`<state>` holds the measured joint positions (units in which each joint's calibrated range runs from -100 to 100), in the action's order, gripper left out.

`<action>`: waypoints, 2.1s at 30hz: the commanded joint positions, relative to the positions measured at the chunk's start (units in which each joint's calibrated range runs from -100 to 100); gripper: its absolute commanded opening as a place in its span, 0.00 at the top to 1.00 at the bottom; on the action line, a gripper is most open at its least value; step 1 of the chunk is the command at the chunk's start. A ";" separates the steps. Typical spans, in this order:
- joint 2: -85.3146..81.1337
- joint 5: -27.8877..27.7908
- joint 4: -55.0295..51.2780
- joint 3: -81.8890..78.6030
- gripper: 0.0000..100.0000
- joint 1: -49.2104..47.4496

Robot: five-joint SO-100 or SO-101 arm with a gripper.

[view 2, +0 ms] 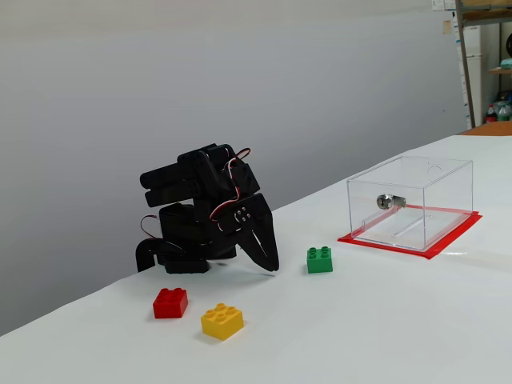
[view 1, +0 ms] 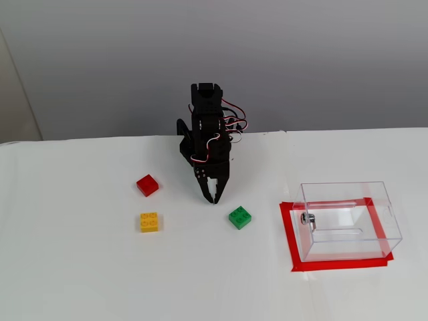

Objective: Pick the green lego brick and place it into the transparent box

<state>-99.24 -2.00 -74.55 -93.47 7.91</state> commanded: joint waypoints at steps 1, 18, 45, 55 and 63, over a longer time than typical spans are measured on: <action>-0.51 0.23 -0.21 1.61 0.99 -0.03; -0.51 0.23 -0.21 1.61 0.99 -0.03; -0.34 0.18 0.22 1.61 0.99 -0.11; 0.09 -0.19 -0.12 5.86 0.99 -0.03; 2.97 -0.19 -0.12 14.99 0.99 -0.48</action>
<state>-98.82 -2.00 -74.55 -82.97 8.01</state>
